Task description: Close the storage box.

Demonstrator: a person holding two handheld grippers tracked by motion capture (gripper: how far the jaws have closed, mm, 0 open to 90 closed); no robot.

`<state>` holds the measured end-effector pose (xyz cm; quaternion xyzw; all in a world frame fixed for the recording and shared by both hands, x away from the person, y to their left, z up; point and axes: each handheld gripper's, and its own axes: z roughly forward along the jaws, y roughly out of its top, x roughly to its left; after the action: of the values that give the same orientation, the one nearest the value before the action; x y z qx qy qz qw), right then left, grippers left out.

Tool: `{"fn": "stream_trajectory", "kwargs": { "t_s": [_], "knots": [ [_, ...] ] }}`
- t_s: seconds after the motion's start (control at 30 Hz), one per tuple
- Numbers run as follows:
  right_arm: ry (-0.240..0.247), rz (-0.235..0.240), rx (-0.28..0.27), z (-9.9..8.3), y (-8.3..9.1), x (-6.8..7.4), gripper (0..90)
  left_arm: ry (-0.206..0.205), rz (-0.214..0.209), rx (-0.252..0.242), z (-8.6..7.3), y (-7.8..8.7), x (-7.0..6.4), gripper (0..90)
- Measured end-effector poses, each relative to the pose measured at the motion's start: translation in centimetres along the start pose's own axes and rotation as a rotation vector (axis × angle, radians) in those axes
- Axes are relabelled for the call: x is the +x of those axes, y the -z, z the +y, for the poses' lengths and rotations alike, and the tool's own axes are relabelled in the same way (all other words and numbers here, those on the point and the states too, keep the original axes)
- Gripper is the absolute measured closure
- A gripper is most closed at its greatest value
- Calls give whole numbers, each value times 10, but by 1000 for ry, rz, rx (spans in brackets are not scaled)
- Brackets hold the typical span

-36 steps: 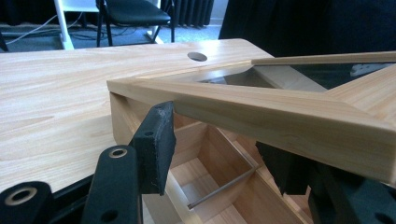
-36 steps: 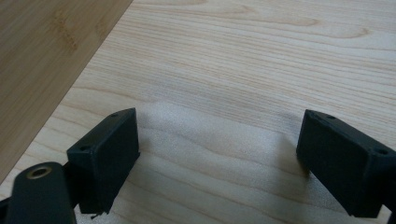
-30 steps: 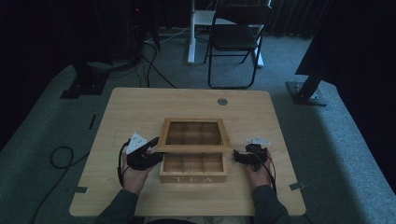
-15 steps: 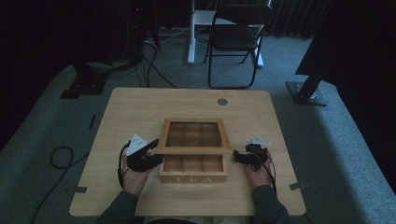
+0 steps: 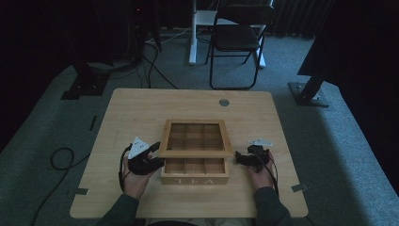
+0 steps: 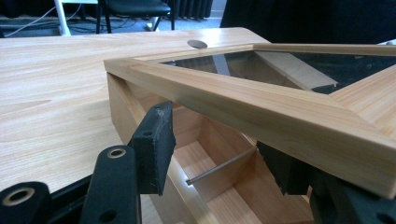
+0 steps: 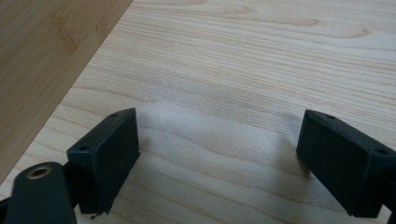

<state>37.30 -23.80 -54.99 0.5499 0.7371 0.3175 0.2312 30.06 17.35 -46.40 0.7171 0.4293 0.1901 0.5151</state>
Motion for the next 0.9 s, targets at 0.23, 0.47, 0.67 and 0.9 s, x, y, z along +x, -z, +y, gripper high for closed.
{"fn": "stream_trajectory", "kwargs": {
  "t_s": [0.23,0.47,0.67,0.9],
  "knots": [
    [0,0,0,0,0,0,126,0,6,-1,-3,2,1,460],
    [0,0,0,0,0,0,125,-11,21,4,-7,3,-1,459],
    [0,0,0,0,0,0,125,-18,23,12,-11,4,-2,459],
    [0,0,0,0,0,0,125,-18,21,22,-18,5,-3,451]
  ]
}}
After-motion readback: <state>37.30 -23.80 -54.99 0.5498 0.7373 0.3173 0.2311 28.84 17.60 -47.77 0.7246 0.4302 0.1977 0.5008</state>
